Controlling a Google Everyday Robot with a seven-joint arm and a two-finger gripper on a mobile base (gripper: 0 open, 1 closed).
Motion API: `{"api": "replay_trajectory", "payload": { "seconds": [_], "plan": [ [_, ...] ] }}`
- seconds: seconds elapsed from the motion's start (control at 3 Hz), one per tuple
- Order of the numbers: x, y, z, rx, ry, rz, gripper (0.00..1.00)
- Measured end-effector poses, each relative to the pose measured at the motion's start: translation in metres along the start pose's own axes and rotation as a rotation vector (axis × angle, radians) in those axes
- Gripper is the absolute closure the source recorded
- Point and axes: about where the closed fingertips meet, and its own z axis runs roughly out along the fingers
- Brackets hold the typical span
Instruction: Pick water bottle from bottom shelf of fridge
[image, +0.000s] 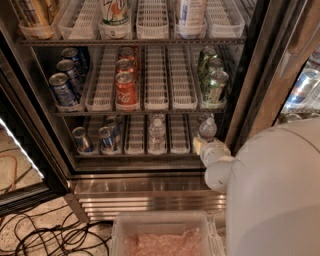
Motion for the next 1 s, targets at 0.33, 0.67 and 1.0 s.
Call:
{"api": "replay_trajectory", "payload": {
  "seconds": [0.33,0.67,1.0],
  "plan": [
    [-0.0016,0.0025,0.0039,-0.001,-0.016,0.007,0.28],
    [-0.0025,0.0045,0.0057,0.0,-0.024,0.009,0.27],
    [-0.0042,0.0057,0.0097,0.001,-0.036,0.009,0.29]
  ]
}}
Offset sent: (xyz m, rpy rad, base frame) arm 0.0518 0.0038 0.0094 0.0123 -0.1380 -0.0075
